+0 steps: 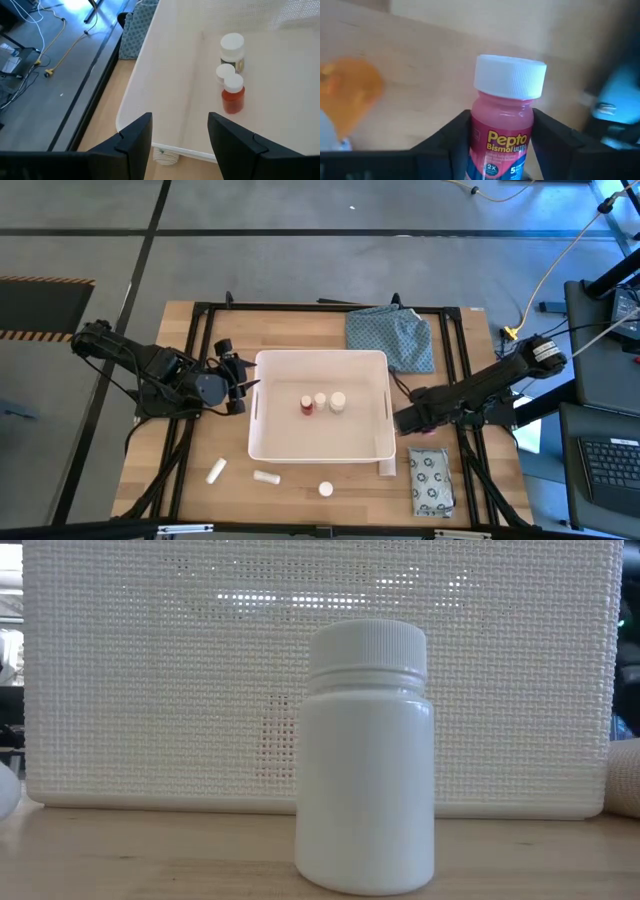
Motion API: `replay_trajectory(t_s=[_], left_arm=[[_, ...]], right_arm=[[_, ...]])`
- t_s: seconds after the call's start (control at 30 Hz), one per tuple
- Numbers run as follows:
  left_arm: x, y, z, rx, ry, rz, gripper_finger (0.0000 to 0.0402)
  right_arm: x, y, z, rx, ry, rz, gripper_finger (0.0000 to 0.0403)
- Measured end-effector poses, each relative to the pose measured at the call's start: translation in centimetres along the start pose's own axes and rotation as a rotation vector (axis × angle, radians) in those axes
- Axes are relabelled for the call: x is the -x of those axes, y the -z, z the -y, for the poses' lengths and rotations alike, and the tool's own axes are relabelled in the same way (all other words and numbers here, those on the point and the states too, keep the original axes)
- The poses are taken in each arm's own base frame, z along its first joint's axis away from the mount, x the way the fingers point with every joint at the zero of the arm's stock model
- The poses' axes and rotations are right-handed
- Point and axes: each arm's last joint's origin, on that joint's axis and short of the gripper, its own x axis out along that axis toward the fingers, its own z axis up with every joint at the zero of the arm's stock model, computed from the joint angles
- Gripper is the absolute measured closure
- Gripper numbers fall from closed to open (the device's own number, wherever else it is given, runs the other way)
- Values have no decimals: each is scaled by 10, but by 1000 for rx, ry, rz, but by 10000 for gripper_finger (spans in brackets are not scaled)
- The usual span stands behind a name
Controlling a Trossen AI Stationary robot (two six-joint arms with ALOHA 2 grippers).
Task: Pick & place medical supplies in basket/bin
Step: Put the pink medicine bottle into the white bin
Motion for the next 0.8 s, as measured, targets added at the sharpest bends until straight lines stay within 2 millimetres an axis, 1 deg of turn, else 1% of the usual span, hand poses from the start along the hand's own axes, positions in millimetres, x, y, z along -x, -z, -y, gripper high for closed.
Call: replay_trajectory(t_s=[0.2, 0.47, 0.7, 0.8], left_arm=[[0, 0, 0, 23, -4, 1, 217], [0, 0, 0, 27, -7, 2, 217], [0, 0, 0, 27, -8, 3, 217], [0, 0, 0, 28, -8, 3, 217]], right_arm=[[22, 0, 9, 42, -25, 24, 233], [50, -4, 12, 105, -157, 202, 229], [71, -8, 25, 100, -137, 356, 229], [78, -11, 30, 97, -130, 456, 229]])
